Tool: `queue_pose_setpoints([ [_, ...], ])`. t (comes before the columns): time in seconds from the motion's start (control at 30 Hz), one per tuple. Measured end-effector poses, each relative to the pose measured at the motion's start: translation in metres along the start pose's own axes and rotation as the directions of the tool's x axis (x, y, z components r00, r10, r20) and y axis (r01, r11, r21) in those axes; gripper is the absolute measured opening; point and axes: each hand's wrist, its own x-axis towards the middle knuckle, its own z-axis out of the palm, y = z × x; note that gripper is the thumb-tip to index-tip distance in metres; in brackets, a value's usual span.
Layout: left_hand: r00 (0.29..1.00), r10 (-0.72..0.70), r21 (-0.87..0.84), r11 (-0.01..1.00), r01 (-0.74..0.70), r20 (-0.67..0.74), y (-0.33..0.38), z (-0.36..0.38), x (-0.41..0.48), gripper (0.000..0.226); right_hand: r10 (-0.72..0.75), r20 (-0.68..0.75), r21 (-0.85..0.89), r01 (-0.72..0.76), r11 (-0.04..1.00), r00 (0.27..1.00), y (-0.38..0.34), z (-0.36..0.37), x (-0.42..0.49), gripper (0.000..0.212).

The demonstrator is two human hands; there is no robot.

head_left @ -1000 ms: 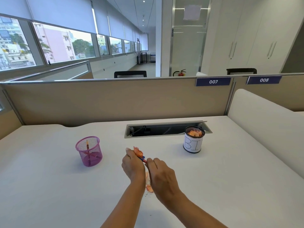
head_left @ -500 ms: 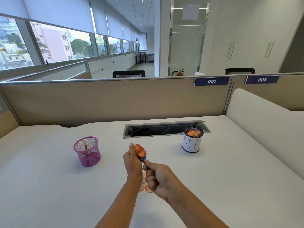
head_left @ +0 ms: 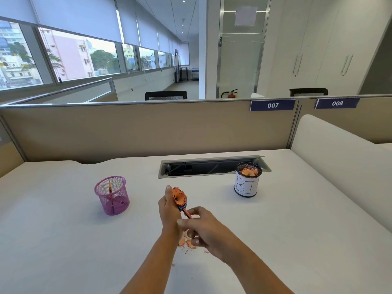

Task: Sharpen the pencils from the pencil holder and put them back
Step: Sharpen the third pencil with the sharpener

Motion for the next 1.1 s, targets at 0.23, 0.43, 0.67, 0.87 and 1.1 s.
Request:
queue_pose_setpoints([
  [0.23,0.995,0.079,0.075,0.994,-0.074,-0.067,-0.010,-0.002,0.004,0.048,-0.738,-0.085,-0.849,0.339,0.405,0.669,0.024,0.011,0.010,0.012],
  [0.43,0.988,0.124,0.111,0.987,-0.113,-0.095,-0.010,0.004,0.001,0.050,-0.779,-0.167,-0.884,0.259,0.390,0.604,0.028,0.018,0.011,0.011],
  [0.67,0.991,0.127,0.114,0.986,-0.121,-0.043,-0.012,0.004,0.003,0.048,-0.331,-0.311,-0.401,0.193,0.896,0.891,0.011,0.011,0.009,0.034],
  [0.87,0.993,0.104,0.048,0.993,-0.107,0.060,-0.017,0.001,0.006,0.052,0.176,-0.028,0.483,-0.141,0.864,0.984,0.002,0.003,0.002,0.037],
  [1.1,0.987,0.036,-0.046,0.999,-0.030,0.154,-0.025,-0.005,0.010,0.052,0.234,0.282,0.717,-0.366,0.594,0.931,0.007,-0.001,0.011,0.055],
])
